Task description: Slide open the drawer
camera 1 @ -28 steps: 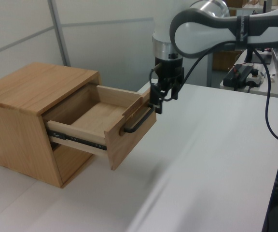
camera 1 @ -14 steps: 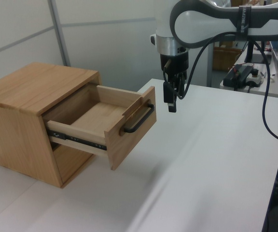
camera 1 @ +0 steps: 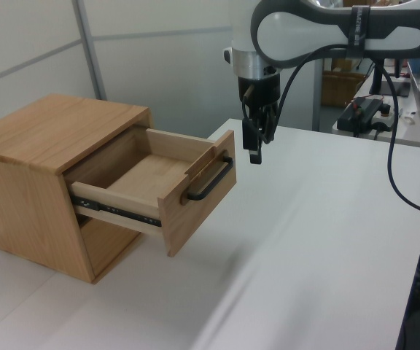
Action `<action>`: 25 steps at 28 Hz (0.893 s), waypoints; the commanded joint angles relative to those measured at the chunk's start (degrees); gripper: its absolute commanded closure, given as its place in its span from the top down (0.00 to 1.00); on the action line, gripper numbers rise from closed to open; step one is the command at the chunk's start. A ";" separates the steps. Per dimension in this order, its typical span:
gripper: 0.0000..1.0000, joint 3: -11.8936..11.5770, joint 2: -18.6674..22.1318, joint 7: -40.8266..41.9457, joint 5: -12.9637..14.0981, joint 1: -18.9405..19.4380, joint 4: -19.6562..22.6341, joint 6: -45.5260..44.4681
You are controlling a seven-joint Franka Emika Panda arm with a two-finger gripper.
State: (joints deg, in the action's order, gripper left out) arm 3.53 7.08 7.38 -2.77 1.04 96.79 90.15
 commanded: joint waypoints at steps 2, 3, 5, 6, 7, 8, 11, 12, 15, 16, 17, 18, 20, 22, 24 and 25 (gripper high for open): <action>1.00 -0.72 -0.75 1.06 -0.40 0.11 -2.21 -2.17; 1.00 -0.81 -0.67 1.06 -0.40 0.11 -2.21 -2.17; 1.00 -0.72 -0.23 0.79 -0.31 0.11 -2.21 -2.35; 1.00 -0.72 -0.23 0.79 -0.31 0.11 -2.21 -2.61; 1.00 -0.72 -0.23 0.79 -0.22 0.11 -2.30 -3.22; 1.00 -0.72 -0.23 0.79 -0.13 0.11 -2.39 -3.66; 1.00 -0.72 -0.31 0.70 0.13 0.19 -3.53 -4.72; 1.00 -0.63 -0.31 0.70 0.13 0.19 -3.53 -4.72; 1.00 -0.37 -0.31 0.62 0.22 0.19 -3.53 -4.72; 1.00 -0.37 -0.31 0.62 0.22 0.19 -3.53 -4.72; 1.00 -0.28 -0.31 0.62 0.31 0.28 -3.53 -4.81; 1.00 -0.19 -0.23 0.62 0.31 0.28 -3.53 -4.81; 1.00 -0.11 -0.23 0.62 0.40 0.28 -3.53 -4.81; 1.00 -0.11 -0.23 0.53 0.48 0.46 -3.53 -4.89; 1.00 -0.02 -0.23 0.53 0.48 0.55 -3.53 -4.89; 1.00 -0.02 -0.31 0.53 0.48 0.55 -3.53 -4.81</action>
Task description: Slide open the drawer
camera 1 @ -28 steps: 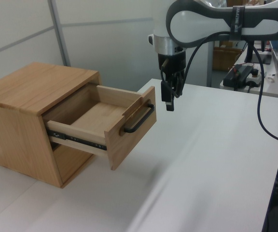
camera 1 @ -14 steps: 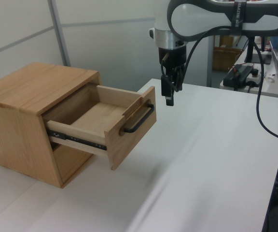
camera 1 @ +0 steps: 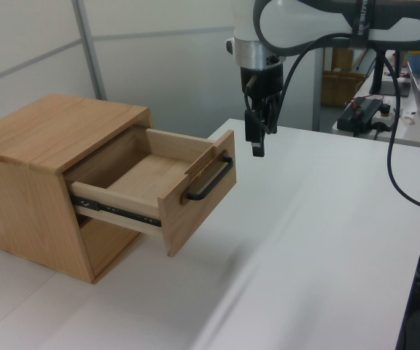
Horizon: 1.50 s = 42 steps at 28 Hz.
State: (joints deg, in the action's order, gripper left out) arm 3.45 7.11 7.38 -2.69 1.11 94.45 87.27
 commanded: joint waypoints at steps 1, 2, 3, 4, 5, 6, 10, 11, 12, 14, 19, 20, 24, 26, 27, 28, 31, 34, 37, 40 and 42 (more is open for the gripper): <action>1.00 0.06 -0.34 0.53 0.41 0.56 -1.20 -2.02; 1.00 0.06 -0.34 0.53 0.41 0.56 -1.20 -2.02; 1.00 0.06 -0.34 0.53 0.41 0.65 -1.20 -2.02; 1.00 0.06 -0.34 0.44 0.41 0.65 -1.20 -1.93; 1.00 0.15 -0.34 0.35 0.41 0.65 -1.20 -2.02; 1.00 0.15 -0.34 0.35 0.41 0.65 -1.20 -2.02; 1.00 0.15 -0.43 0.35 0.41 0.65 -1.20 -1.93; 1.00 0.15 -0.43 0.35 0.41 0.65 -1.20 -2.02; 1.00 0.15 -0.43 0.35 0.41 0.65 -1.20 -1.93; 1.00 0.15 -0.43 0.35 0.32 0.65 -1.20 -1.93; 1.00 0.15 -0.69 0.44 0.32 0.65 -1.20 -1.84; 1.00 0.15 -0.78 0.53 0.32 0.65 -1.29 -1.84; 1.00 0.06 -0.96 0.61 0.32 0.56 -1.29 -1.41; 1.00 0.06 -1.13 0.62 0.23 0.56 -1.20 -1.41; 1.00 0.06 -1.13 0.70 0.23 0.56 -1.20 -1.41; 1.00 0.06 -1.22 0.79 0.23 0.56 -1.20 -1.41; 1.00 -0.03 -1.48 0.88 0.23 0.56 -1.29 -1.41; 1.00 -0.03 -1.57 0.97 0.14 0.56 -1.46 -1.41; 1.00 -0.03 -1.66 0.88 0.14 0.56 -1.46 -1.32; 1.00 0.06 -1.57 0.62 0.23 0.56 -1.46 -1.49; 1.00 0.06 -1.57 0.53 0.23 0.56 -1.46 -1.49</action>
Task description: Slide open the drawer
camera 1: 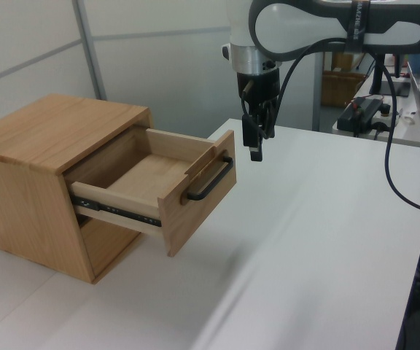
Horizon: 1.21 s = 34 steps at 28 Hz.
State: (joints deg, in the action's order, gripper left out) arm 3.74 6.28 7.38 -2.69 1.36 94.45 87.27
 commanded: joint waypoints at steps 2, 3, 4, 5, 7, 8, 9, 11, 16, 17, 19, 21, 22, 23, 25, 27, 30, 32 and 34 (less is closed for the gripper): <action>1.00 -0.23 -0.83 0.53 0.23 0.31 -1.55 -1.49; 1.00 -0.23 -0.83 0.53 0.23 0.31 -1.55 -1.49; 1.00 -0.23 -0.83 0.53 0.23 0.31 -1.46 -1.40; 1.00 -0.32 -0.83 0.53 0.23 0.31 -1.46 -1.40; 1.00 -0.23 -0.83 0.53 0.23 0.31 -1.55 -1.40; 1.00 -0.23 -0.83 0.53 0.23 0.40 -1.55 -1.40; 1.00 -0.23 -0.83 0.44 0.23 0.40 -1.64 -1.49; 1.00 -0.14 -0.83 0.44 0.31 0.40 -1.81 -1.58; 1.00 -0.14 -1.36 0.26 0.40 0.40 -3.13 -1.84; 1.00 -0.14 -1.45 0.26 0.40 0.40 -3.22 -1.84; 1.00 -0.14 -1.36 0.26 0.40 0.40 -3.22 -1.93; 1.00 -0.14 -1.36 0.26 0.40 0.40 -3.22 -1.93; 1.00 -0.14 -1.36 0.26 0.40 0.40 -3.13 -1.93; 1.00 -0.14 -1.36 0.35 0.32 0.40 -3.22 -1.93; 1.00 -0.14 -1.36 0.35 0.40 0.40 -3.22 -1.93; 1.00 -0.14 -1.36 0.44 0.32 0.40 -3.22 -1.93; 1.00 -0.14 -1.36 0.61 0.32 0.40 -3.13 -1.93; 1.00 -0.23 -1.36 0.88 0.23 0.40 -3.22 -1.93; 1.00 -0.23 -1.27 0.88 0.23 0.40 -3.13 -1.93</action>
